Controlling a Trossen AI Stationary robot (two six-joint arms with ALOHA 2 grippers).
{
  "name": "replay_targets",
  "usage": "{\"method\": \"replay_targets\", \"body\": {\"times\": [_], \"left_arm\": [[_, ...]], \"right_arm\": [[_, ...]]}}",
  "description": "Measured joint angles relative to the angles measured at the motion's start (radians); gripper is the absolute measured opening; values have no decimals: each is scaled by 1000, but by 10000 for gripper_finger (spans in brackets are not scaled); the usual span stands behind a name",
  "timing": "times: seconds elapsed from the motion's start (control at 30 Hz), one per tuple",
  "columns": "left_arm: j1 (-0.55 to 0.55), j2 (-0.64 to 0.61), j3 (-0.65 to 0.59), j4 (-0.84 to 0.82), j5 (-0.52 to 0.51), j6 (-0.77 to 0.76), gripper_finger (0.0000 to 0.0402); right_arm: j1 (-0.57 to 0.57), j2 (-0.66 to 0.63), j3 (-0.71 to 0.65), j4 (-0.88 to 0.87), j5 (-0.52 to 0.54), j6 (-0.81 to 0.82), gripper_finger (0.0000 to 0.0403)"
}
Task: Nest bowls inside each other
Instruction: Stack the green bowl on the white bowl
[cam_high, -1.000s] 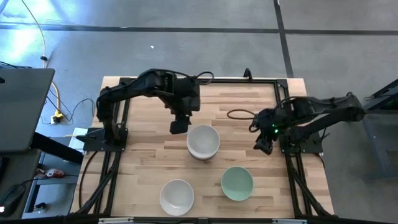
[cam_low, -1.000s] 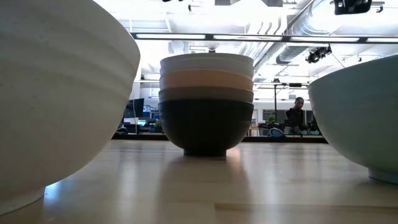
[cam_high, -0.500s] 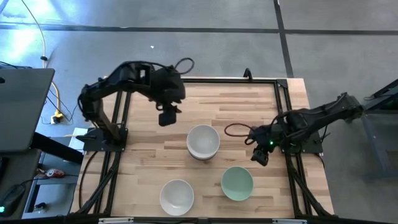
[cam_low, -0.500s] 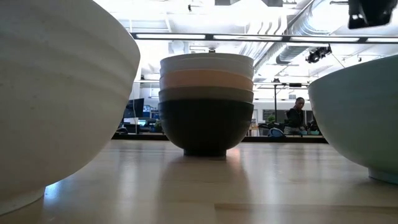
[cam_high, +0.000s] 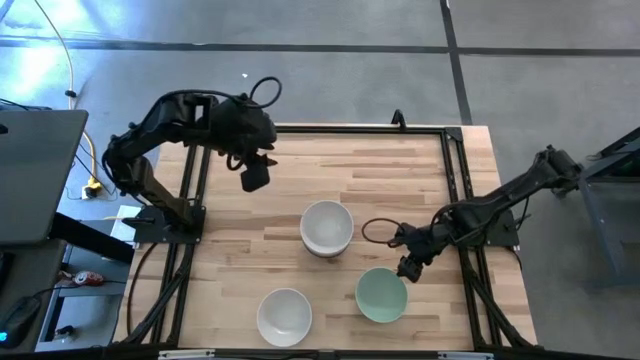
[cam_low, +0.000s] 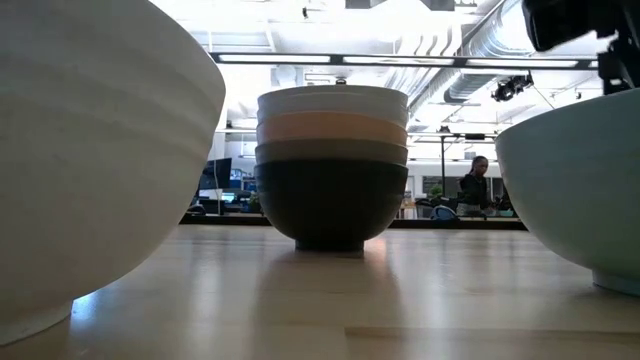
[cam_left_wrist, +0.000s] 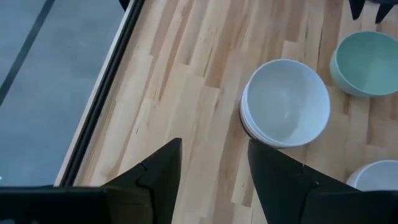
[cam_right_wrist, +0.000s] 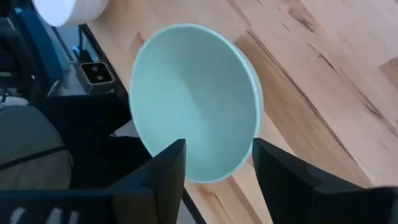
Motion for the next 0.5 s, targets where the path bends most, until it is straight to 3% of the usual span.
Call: {"method": "replay_targets", "body": {"times": [0.27, 0.5], "left_arm": [[0, -9, 0, 0, -1, -7, 173], [0, -8, 0, 0, -1, -12, 173]], "right_arm": [[38, 8, -67, 98, 52, 92, 128], [38, 87, -67, 106, 34, 102, 124]]}}
